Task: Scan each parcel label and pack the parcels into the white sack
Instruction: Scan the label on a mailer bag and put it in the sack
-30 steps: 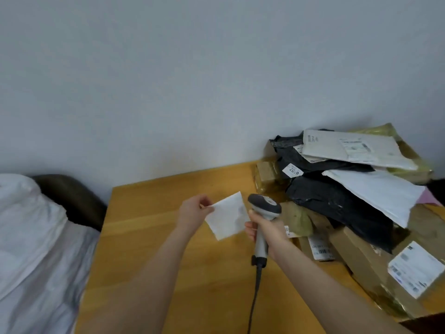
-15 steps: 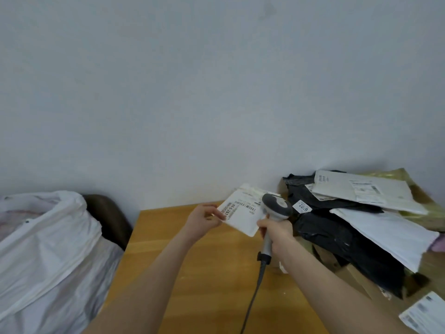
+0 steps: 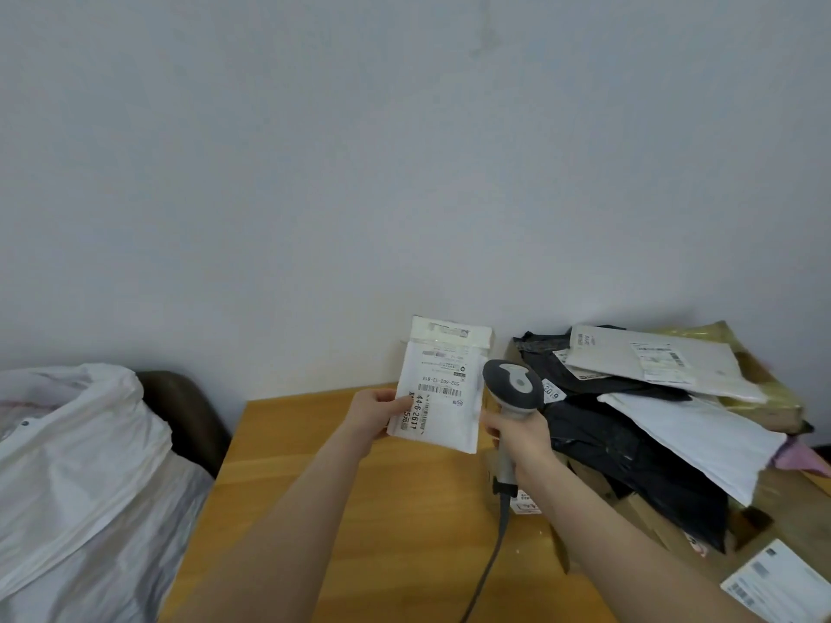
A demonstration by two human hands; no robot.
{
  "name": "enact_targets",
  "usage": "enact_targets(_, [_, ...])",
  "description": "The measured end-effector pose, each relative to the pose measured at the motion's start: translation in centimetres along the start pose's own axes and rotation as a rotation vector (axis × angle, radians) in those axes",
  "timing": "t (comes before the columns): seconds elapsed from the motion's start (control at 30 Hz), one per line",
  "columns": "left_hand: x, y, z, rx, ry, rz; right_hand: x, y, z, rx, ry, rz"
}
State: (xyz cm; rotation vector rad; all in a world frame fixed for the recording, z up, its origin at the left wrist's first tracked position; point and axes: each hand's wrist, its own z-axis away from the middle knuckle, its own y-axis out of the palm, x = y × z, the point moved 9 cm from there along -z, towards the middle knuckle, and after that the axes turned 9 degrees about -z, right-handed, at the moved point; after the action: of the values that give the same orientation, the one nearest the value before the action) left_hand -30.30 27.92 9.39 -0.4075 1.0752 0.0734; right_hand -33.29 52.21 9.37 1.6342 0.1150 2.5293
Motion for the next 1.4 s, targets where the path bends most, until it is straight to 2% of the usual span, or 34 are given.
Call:
enact_targets(0.13, [0.9, -0.5, -0.2, -0.149, -0.023, 0.094, -0.8, -0.1, 1.9, 0.008, 0.036, -0.009])
enact_targets(0.37, [2.5, -0.3, -1.0, -0.23, -0.043, 0.13, -2.2, 1.0, 6.6, 0.105, 0.038, 0.011])
enact_targets(0.7, [3.5, 0.0, -0.9, -0.253, -0.041, 0.122, -1.5, 1.7, 9.3, 0.156, 0.017, 0.063])
enact_targets(1.03, [4.0, -0.3, -0.9, -0.266, -0.046, 0.107, -1.8, 1.8, 9.5, 0.165, 0.074, 0.055])
enact_targets(1.4, [3.8, -1.0, -0.2, -0.287, -0.046, 0.089, -1.2, 2.5, 8.9, 0.191, 0.031, 0.037])
